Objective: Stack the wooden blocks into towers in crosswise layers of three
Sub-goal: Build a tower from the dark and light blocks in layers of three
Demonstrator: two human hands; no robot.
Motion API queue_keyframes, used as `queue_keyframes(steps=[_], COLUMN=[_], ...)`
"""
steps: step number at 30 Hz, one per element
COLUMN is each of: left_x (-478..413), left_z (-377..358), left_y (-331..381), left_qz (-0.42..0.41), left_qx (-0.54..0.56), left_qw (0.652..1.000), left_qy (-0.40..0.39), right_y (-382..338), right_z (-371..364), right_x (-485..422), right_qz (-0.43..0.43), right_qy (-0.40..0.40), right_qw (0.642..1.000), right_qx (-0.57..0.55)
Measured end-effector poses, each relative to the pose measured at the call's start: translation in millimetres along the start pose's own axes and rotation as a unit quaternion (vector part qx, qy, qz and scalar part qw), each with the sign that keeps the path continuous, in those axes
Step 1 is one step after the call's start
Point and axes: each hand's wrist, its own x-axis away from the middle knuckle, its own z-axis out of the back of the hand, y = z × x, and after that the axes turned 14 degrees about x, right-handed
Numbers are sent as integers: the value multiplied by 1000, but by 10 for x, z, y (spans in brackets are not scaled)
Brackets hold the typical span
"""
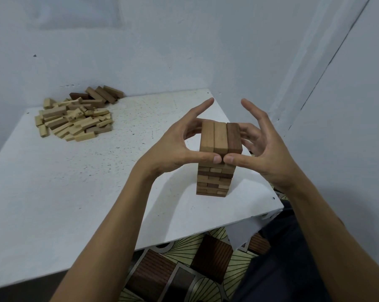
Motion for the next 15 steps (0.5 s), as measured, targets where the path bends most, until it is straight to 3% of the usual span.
queue_keyframes(steps=[15], left_x=[5], left_z=[-3], left_y=[-17], left_qz=[5], left_qx=[-10], left_qw=[1000], left_qy=[2], right_y=[13], right_z=[-1], right_x=[-2], right_qz=[4], right_qy=[-4], right_qw=[1000], right_qx=[6])
